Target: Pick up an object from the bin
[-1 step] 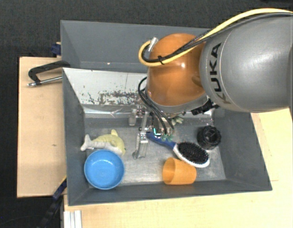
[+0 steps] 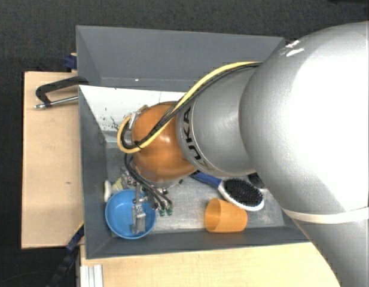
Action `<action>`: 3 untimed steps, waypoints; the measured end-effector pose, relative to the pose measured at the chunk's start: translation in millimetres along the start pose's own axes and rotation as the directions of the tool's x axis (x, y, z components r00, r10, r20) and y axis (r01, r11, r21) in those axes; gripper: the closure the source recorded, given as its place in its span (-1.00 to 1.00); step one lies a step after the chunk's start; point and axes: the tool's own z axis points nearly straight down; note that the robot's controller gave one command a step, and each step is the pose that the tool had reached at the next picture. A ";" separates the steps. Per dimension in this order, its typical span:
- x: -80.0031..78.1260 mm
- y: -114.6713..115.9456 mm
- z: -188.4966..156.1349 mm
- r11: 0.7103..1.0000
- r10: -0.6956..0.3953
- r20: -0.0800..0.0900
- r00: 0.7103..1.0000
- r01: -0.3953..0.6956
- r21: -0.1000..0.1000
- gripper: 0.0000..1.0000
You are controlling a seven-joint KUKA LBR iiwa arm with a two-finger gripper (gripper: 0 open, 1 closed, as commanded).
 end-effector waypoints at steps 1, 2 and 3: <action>5.8 2.9 -32.4 0.996 -0.093 0.003 0.996 0.093 -0.001 -1.00; 4.5 1.9 -49.1 0.967 -0.254 0.003 0.967 0.254 0.000 -1.00; 2.3 11.8 -0.5 0.826 -0.564 -0.005 0.826 0.564 -0.001 -1.00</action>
Offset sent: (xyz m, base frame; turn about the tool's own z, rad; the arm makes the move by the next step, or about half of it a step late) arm -0.0078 0.0002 0.0302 -0.0916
